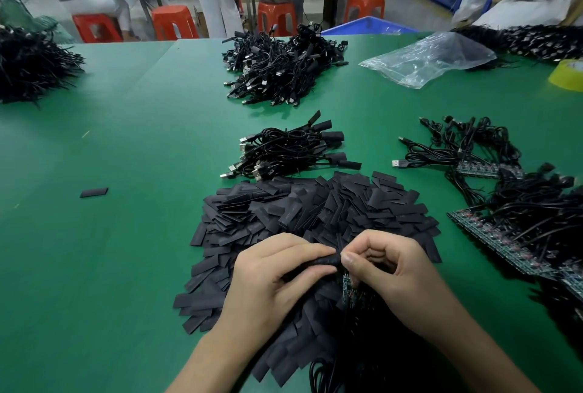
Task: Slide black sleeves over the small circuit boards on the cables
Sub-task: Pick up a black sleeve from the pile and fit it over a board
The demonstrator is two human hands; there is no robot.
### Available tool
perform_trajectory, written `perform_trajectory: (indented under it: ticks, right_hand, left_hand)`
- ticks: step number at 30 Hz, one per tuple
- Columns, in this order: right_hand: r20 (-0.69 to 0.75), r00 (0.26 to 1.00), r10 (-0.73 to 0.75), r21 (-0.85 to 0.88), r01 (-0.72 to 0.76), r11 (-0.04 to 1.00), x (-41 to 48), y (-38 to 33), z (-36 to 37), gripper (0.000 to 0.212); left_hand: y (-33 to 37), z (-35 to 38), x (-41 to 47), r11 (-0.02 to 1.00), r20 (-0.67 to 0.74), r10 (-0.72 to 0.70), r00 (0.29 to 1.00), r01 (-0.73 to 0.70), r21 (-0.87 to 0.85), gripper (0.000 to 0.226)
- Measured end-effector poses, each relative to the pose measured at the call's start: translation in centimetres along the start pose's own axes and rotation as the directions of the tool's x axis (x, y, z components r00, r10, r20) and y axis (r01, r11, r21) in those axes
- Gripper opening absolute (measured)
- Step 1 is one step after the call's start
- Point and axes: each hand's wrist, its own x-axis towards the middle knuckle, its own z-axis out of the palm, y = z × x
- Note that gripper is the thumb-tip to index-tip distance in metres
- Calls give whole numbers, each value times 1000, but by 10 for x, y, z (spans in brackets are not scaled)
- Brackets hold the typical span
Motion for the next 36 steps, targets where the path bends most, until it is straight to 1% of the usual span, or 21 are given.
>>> perform_trajectory:
  ticks: [2, 6, 11, 14, 18, 20, 23, 27, 30, 32, 34, 36]
  right_hand:
    - [-18, 1000, 4, 27, -3, 1000, 0, 1, 0, 19]
    - [-62, 998, 18, 96, -12, 995, 1, 2, 1, 22]
    - [-85, 996, 33, 141, -20, 990, 1, 4, 5, 22]
    - [-81, 996, 33, 143, -22, 989, 2, 6, 8, 21]
    - [-82, 996, 30, 131, -19, 991, 1, 6, 9, 21]
    - [-79, 997, 18, 118, -9, 993, 0, 6, 9, 21]
    - [-88, 996, -6, 89, 14, 996, 0, 5, 10, 19]
    - [-101, 995, -23, 50, 28, 998, 0, 4, 8, 20]
    - [-75, 997, -23, 9, 24, 1000, -1, 2, 6, 16]
    - [-76, 996, -54, -94, 47, 994, -2, 1, 4, 14]
    - [-111, 986, -121, -236, 92, 967, -2, 1, 2, 14]
    - [-169, 967, -190, -298, 134, 945, -1, 0, 0, 16]
  left_hand:
    - [1, 1, 1, 999, -42, -36, 998, 36, 0, 23]
    - [4, 2, 2, 993, -177, -117, 977, 116, -16, 34]
    - [8, 4, 0, 982, -275, -188, 943, 187, -29, 23]
    - [7, 6, -1, 983, -283, -179, 942, 185, -4, 22]
    - [8, 9, -2, 984, -215, -172, 961, 179, 14, 36]
    - [8, 10, -1, 984, -205, -159, 966, 172, 45, 40]
    - [7, 9, 1, 982, -197, -130, 972, 154, 110, 41]
    - [8, 8, 1, 976, -189, -128, 974, 157, 150, 39]
    - [6, 7, 2, 972, -195, -122, 973, 157, 177, 37]
    - [5, 5, 3, 970, -204, -122, 971, 161, 185, 38]
    - [6, 5, 3, 971, -201, -119, 972, 156, 181, 41]
    - [7, 6, 4, 978, -169, -123, 978, 148, 146, 49]
